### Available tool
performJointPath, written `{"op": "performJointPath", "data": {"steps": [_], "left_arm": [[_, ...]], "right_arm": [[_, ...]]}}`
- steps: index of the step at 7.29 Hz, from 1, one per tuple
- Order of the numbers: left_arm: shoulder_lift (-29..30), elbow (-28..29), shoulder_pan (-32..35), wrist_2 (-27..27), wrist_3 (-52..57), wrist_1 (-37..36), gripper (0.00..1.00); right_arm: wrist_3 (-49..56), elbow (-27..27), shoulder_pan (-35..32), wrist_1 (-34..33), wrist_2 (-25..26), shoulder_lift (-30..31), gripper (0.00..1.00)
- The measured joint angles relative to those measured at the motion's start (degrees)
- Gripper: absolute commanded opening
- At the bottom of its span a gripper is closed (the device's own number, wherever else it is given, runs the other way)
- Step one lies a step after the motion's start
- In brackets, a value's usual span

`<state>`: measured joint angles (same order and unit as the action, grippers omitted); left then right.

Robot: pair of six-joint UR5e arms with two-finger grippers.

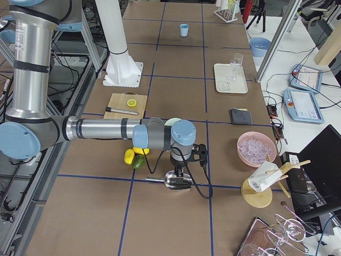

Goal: Pour ice into bowl

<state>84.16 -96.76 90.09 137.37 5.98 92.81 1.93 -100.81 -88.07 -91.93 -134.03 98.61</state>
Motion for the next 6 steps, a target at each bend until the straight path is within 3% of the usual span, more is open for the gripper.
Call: {"op": "performJointPath", "data": {"steps": [6], "left_arm": [[0.5, -0.5, -0.1, 0.0, 0.1, 0.0, 1.0]], "right_arm": [[-0.5, -0.6, 0.1, 0.8, -0.1, -1.5, 1.0]]}}
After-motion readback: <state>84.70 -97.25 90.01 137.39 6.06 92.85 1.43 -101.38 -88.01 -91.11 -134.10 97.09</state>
